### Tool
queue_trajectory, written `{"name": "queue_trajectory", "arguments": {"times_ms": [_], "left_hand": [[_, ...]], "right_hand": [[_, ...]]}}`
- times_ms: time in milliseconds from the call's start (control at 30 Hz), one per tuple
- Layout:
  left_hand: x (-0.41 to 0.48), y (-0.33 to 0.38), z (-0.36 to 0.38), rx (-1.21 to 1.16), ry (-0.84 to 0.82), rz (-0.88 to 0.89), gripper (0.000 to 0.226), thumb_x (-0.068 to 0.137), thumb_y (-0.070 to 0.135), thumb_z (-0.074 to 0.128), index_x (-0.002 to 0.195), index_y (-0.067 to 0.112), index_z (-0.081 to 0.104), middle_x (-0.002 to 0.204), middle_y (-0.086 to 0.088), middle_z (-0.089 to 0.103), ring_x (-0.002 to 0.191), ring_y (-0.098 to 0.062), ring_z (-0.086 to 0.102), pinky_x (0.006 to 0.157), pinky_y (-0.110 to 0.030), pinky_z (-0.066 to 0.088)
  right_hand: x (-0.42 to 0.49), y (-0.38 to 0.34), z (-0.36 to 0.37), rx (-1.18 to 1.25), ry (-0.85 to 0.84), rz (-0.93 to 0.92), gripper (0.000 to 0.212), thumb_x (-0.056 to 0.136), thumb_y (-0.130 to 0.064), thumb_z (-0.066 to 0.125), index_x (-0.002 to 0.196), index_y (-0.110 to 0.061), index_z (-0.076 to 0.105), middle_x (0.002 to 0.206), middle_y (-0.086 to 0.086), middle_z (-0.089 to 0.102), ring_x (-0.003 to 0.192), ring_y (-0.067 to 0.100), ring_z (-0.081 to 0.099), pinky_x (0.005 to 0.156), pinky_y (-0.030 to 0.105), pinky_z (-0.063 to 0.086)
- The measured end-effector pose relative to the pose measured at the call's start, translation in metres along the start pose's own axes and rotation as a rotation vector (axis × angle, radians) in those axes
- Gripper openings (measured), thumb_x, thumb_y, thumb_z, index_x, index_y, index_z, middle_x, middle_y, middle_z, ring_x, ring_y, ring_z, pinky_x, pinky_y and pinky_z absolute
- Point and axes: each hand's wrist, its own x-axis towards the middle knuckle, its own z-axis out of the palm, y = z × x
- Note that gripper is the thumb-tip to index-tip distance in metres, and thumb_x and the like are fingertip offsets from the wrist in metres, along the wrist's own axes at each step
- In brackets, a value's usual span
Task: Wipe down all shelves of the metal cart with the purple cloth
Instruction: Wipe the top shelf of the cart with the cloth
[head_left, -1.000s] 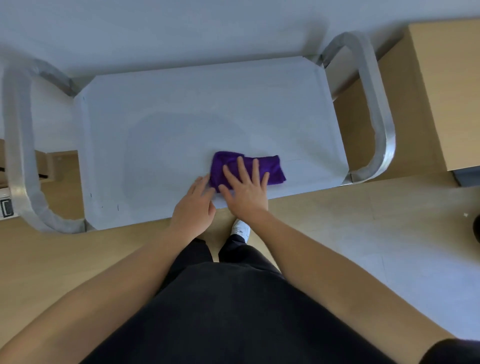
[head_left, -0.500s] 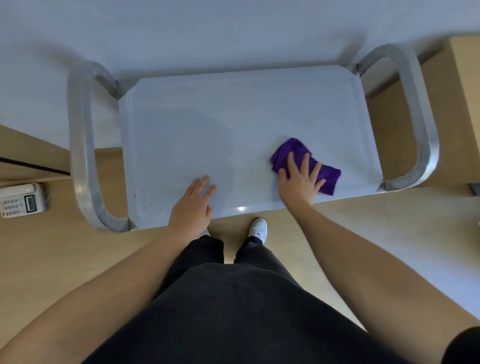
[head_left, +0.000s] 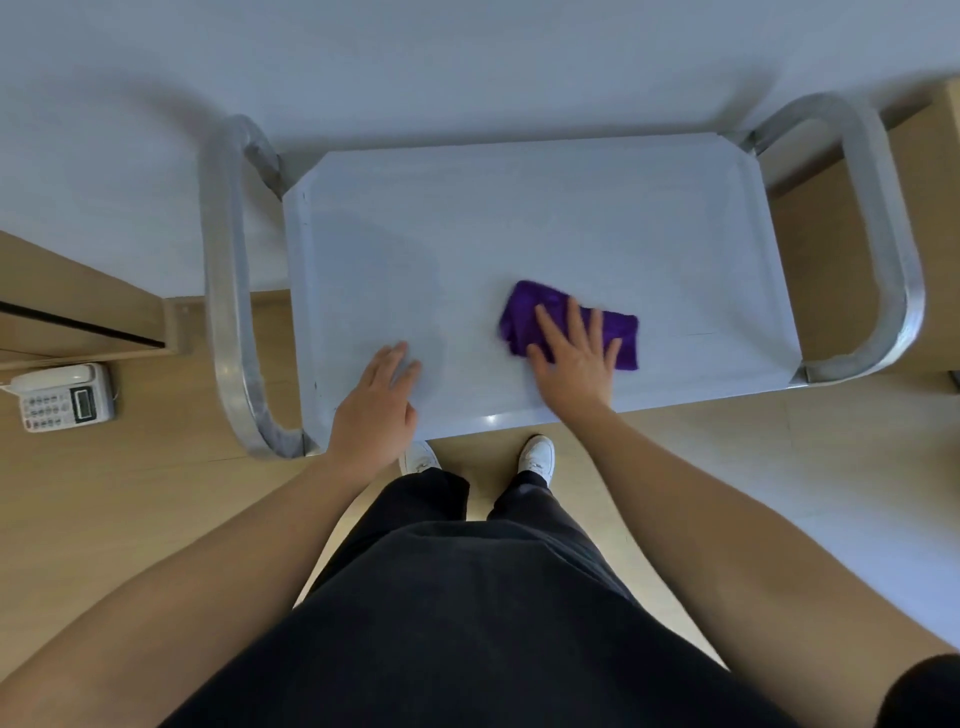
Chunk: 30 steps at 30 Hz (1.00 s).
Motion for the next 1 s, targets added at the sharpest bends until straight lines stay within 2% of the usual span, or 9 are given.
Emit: {"name": "queue_trajectory", "arguments": {"times_ms": [67,167,233,367,533,767,1000], "left_hand": [[-0.003,-0.005,-0.001,-0.021,0.004,-0.006,0.052,0.093,0.011,0.05,0.143,0.013,0.042,0.159,-0.002,0.023,0.147,-0.02,0.019,0.088,-0.038,0.055],[-0.008,-0.013,0.001,-0.05,0.001,-0.023,0.053,0.093,0.01,0.049,0.145,0.012,0.039,0.16,-0.001,0.02,0.147,-0.018,0.017,0.091,-0.037,0.053],[-0.011,-0.017,0.0,-0.075,0.017,-0.039,0.052,0.092,0.009,0.049,0.144,0.01,0.041,0.159,-0.001,0.022,0.147,-0.018,0.019,0.094,-0.038,0.051],[-0.012,-0.021,-0.003,-0.165,0.058,-0.04,0.055,0.091,0.009,0.052,0.145,0.01,0.039,0.155,0.0,0.028,0.143,-0.018,0.028,0.098,-0.036,0.049],[-0.01,-0.02,-0.005,-0.168,0.062,-0.063,0.054,0.092,0.011,0.053,0.144,0.012,0.039,0.154,0.0,0.03,0.141,-0.017,0.031,0.099,-0.037,0.05],[0.006,0.003,-0.006,-0.088,0.045,-0.02,0.053,0.094,0.012,0.05,0.146,0.011,0.039,0.157,-0.005,0.027,0.146,-0.021,0.022,0.106,-0.037,0.044],[0.053,0.018,-0.008,-0.108,0.064,-0.048,0.052,0.093,0.013,0.047,0.144,0.008,0.039,0.158,-0.007,0.024,0.147,-0.025,0.019,0.108,-0.039,0.041]], "right_hand": [[0.003,0.002,-0.002,0.056,0.024,0.113,0.056,0.099,-0.048,0.037,0.151,-0.044,0.017,0.164,-0.004,0.004,0.15,0.029,-0.006,0.117,0.06,0.001],[-0.007,-0.031,0.009,0.11,0.047,0.186,0.056,0.098,-0.043,0.037,0.151,-0.041,0.019,0.164,-0.002,0.005,0.149,0.032,-0.006,0.116,0.063,0.002],[-0.024,-0.066,0.022,0.065,0.027,0.077,0.057,0.098,-0.042,0.039,0.151,-0.041,0.02,0.164,-0.002,0.006,0.149,0.035,-0.004,0.116,0.063,0.002],[-0.057,-0.112,0.045,-0.111,-0.049,-0.317,0.054,0.1,-0.042,0.036,0.151,-0.038,0.021,0.164,-0.001,0.007,0.149,0.035,-0.005,0.117,0.061,0.003],[-0.052,-0.103,0.039,-0.149,-0.049,-0.381,0.053,0.102,-0.045,0.033,0.152,-0.039,0.018,0.164,-0.002,0.007,0.15,0.03,-0.003,0.119,0.058,0.005],[-0.022,-0.074,0.024,-0.119,-0.012,-0.228,0.053,0.102,-0.046,0.03,0.153,-0.04,0.014,0.164,-0.004,0.003,0.15,0.028,-0.007,0.119,0.057,0.003],[0.0,-0.074,0.027,-0.079,0.015,-0.207,0.053,0.102,-0.04,0.033,0.152,-0.038,0.017,0.164,-0.002,0.005,0.149,0.033,-0.005,0.117,0.062,0.002]]}}
